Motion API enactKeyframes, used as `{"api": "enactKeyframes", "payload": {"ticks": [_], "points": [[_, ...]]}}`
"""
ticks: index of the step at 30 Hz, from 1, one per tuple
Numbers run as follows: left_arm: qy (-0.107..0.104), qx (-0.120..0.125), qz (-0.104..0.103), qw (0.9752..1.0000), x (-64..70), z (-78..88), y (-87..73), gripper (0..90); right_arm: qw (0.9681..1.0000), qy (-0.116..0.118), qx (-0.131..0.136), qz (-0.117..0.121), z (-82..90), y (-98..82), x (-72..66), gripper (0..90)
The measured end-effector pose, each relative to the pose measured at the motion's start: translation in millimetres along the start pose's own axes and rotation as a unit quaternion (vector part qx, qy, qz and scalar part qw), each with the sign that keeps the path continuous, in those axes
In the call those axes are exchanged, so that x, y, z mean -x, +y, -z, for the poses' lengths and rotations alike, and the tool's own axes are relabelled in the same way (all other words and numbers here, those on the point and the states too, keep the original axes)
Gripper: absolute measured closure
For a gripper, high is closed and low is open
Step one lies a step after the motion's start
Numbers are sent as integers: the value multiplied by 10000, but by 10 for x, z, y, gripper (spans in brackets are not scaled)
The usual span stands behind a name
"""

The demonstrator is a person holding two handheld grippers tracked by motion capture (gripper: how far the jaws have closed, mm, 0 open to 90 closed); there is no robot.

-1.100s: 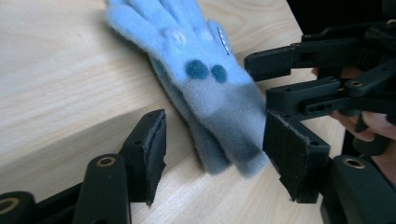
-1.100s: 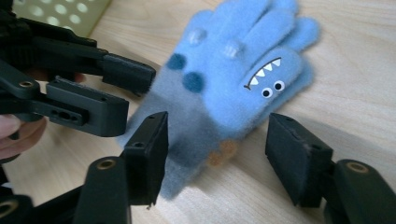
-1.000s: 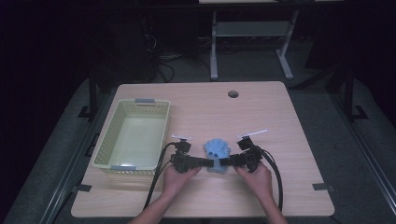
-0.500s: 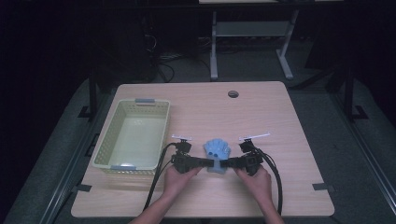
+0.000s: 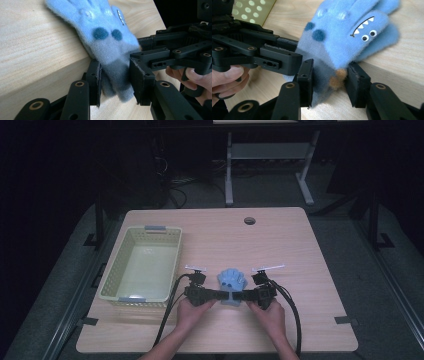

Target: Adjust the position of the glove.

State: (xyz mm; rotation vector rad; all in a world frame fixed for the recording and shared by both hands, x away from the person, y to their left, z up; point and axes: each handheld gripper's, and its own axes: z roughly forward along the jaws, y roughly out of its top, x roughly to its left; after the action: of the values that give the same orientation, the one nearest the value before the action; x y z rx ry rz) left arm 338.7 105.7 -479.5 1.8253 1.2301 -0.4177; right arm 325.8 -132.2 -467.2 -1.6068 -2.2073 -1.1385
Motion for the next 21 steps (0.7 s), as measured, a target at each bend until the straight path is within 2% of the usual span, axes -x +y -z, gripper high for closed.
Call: {"api": "enactKeyframes", "payload": {"ticks": [9,12,17,21], "points": [[-318,29,260,9991,-109,-41,28,707,9997,249,33,-64,-41,25,44,701],[-366,39,249,9990,-120,-39,30,716,9997,247,49,48,-27,36,36,719],[-419,60,250,9988,-121,-35,33,721,9996,270,51,90,0,43,29,731],[-423,42,172,9989,-99,-30,36,719,9995,272,71,118,18,48,20,732]]}}
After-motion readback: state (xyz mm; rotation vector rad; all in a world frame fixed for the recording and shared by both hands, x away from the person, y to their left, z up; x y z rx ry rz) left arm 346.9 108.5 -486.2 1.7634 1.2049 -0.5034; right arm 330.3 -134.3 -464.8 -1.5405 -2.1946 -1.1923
